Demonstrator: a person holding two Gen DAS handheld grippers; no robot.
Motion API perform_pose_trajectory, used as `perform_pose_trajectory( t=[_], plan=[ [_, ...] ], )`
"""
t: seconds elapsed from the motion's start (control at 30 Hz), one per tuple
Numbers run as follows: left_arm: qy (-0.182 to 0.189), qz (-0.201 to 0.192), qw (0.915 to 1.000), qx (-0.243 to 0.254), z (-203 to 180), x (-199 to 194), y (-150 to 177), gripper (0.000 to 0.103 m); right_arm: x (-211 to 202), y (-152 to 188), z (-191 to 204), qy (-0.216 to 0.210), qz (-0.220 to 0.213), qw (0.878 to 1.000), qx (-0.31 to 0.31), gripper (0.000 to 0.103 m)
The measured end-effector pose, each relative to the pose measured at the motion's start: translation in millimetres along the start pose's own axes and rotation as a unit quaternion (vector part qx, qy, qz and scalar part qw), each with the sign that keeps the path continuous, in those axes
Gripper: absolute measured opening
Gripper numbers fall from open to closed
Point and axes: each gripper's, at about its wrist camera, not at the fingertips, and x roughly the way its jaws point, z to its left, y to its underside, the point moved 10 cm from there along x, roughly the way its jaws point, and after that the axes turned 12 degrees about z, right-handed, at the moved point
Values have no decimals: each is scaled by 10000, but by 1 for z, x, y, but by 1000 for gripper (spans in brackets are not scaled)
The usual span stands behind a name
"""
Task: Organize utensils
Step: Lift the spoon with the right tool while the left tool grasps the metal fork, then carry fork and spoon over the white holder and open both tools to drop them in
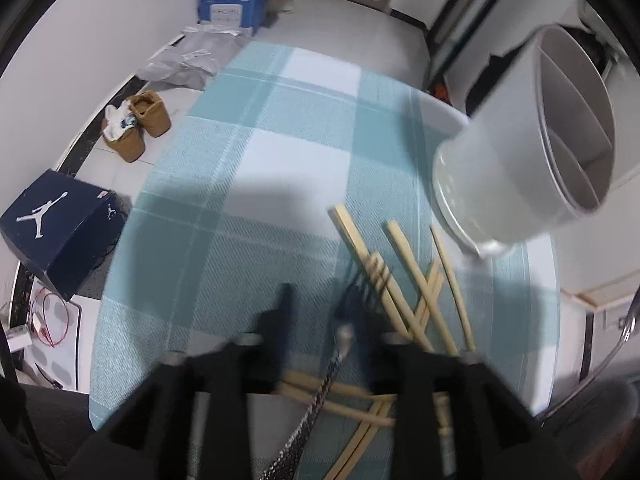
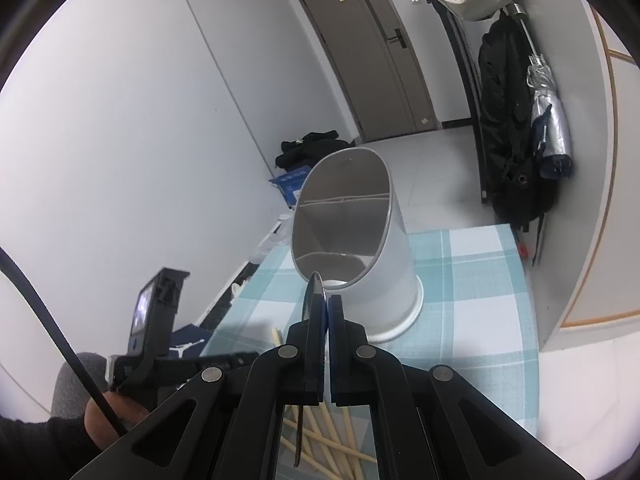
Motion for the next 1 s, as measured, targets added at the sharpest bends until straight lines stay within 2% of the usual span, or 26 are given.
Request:
perform_pose_trajectory(
  t=[0.1,0.37,0.43,0.63,0.73,0.8,0.83,1.0],
  plan=[
    [-155,-105,9993,317,-9,-1,2,51,-2,-1,1,-18,-27,10000,-1,1],
    [-776,7,9930,890,-17,9,3,52,-7,-1,-1,-27,-90,10000,12,1],
    [-1019,188,9897,984,-13,14,5,52,-8,-1,-3,-25,-98,9999,26,1],
    [-1050,166,9898,949,-9,14,-1,52,-10,-3,-8,-60,-129,9998,118,1],
    [-1014,173,9893,1032,-15,16,-3,40,-10,-3,-8,-85,-136,9998,143,1],
    [-984,173,9890,1089,-20,17,-5,21,-10,-3,-8,-85,-137,9998,136,1],
    [-968,187,9889,1107,-22,17,-6,18,-10,-3,-8,-76,-139,9998,130,1],
    [-879,97,9915,950,-18,14,-15,18,-11,-4,-12,8,-161,9998,124,1]
  ],
)
